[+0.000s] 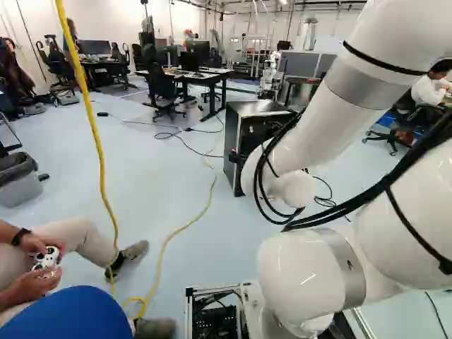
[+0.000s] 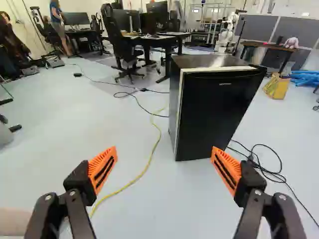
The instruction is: Grab a drink from the fridge
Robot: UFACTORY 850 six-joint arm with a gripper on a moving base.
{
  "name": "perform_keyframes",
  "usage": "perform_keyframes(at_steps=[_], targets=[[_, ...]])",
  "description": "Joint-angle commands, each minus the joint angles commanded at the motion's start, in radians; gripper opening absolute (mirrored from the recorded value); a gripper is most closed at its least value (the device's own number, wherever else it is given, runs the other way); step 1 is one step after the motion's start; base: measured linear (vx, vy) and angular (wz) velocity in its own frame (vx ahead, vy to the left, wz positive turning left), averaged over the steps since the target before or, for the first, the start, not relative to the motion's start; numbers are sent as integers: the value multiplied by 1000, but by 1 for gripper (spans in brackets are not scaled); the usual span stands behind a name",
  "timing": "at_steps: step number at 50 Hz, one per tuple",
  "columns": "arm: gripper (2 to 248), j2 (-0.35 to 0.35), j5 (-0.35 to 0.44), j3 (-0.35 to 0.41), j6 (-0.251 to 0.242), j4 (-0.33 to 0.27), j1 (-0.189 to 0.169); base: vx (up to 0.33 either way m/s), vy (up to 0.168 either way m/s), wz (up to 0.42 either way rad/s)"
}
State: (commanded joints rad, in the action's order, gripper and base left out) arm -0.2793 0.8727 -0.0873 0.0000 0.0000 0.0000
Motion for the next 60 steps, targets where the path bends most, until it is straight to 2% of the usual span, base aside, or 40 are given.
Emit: perform_keyframes(at_steps=[36, 60], targets=[[247, 0, 0, 0, 0, 0, 0, -1, -4, -11], [247, 0, 0, 0, 0, 0, 0, 57, 4, -1]])
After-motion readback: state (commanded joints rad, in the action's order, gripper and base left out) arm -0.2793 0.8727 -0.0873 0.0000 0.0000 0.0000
